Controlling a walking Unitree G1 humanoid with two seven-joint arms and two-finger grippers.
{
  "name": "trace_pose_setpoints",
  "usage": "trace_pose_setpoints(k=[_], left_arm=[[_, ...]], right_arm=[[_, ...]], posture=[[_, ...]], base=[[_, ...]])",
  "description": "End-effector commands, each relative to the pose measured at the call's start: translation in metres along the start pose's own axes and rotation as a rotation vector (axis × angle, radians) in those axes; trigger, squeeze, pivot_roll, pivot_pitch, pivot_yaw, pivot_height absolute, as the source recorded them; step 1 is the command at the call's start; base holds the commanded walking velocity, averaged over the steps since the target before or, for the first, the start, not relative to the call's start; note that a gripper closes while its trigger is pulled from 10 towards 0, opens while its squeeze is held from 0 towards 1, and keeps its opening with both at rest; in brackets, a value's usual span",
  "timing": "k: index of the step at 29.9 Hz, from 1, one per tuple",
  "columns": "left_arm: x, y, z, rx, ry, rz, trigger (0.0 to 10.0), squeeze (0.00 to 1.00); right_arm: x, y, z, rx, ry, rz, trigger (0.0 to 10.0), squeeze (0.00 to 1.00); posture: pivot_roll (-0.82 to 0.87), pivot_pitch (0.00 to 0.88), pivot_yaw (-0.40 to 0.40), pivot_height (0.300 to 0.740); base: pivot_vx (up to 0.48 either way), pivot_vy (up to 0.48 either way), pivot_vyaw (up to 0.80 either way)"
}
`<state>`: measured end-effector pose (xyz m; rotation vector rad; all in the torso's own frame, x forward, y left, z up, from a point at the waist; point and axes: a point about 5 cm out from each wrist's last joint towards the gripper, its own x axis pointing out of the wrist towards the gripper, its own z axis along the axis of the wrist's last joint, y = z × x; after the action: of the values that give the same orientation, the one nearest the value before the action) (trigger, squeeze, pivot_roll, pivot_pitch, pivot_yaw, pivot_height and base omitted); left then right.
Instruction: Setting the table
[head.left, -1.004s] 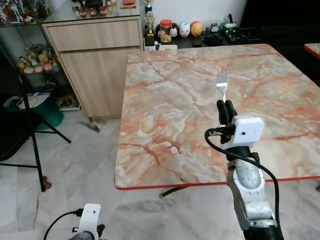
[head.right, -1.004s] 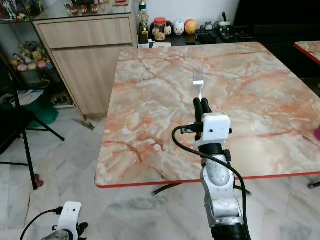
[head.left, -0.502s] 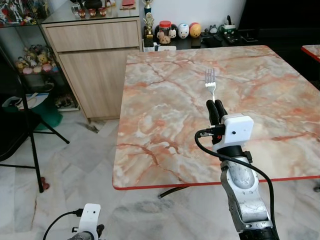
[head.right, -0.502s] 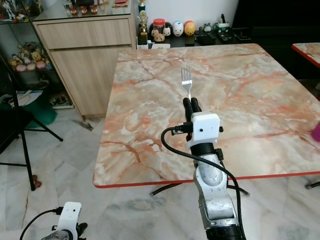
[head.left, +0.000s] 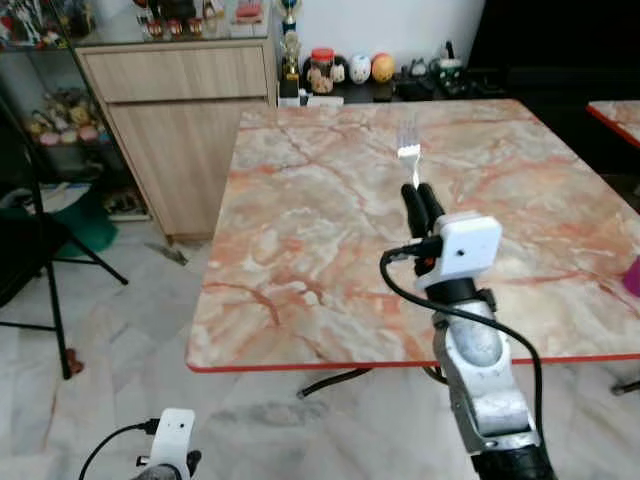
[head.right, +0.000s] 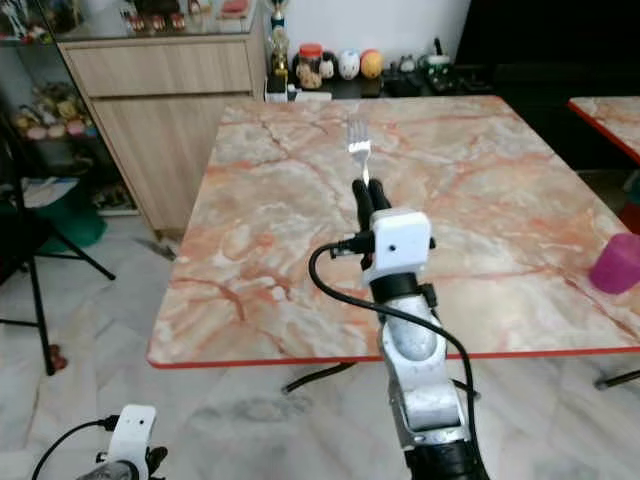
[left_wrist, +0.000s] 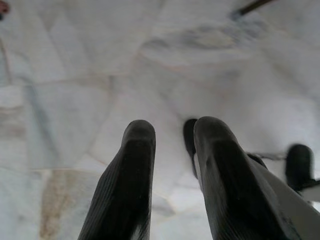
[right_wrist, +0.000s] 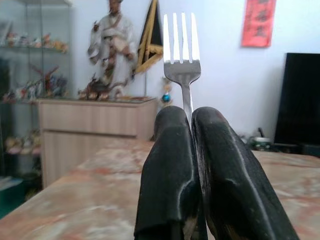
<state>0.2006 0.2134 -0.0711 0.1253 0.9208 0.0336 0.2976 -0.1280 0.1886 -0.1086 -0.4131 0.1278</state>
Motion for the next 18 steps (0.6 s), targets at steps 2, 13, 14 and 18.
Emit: trace_pose_setpoints(k=[2,13,14,18], left_arm=[[-0.001,0.0027,-0.005,0.007,0.017,0.007,10.0,0.0],[-0.001,0.003,-0.0052,0.006,0.017,0.005,10.0,0.0],[-0.001,0.003,-0.0053,0.005,0.017,0.005,10.0,0.0],[-0.0011,0.0032,-0.0055,0.005,0.018,0.006,10.0,0.0]], right_arm=[[0.0043,-0.0019,0.0085,-0.003,-0.029,-0.003,10.0,0.0],[0.0074,0.0005,0.0152,-0.011,-0.045,0.011,10.0,0.0],[0.0073,0.0006,0.0152,-0.011,-0.044,0.01,10.0,0.0],[0.0072,0.0008,0.0149,-0.01,-0.042,0.007,10.0,0.0]], posture=[[-0.06,0.0,0.031,0.74],[-0.06,0.0,0.032,0.74],[-0.06,0.0,0.032,0.74],[-0.06,0.0,0.032,0.74]], base=[[0.0,-0.382,0.0],[0.0,-0.399,0.0],[0.0,-0.401,0.0],[0.0,-0.401,0.0]])
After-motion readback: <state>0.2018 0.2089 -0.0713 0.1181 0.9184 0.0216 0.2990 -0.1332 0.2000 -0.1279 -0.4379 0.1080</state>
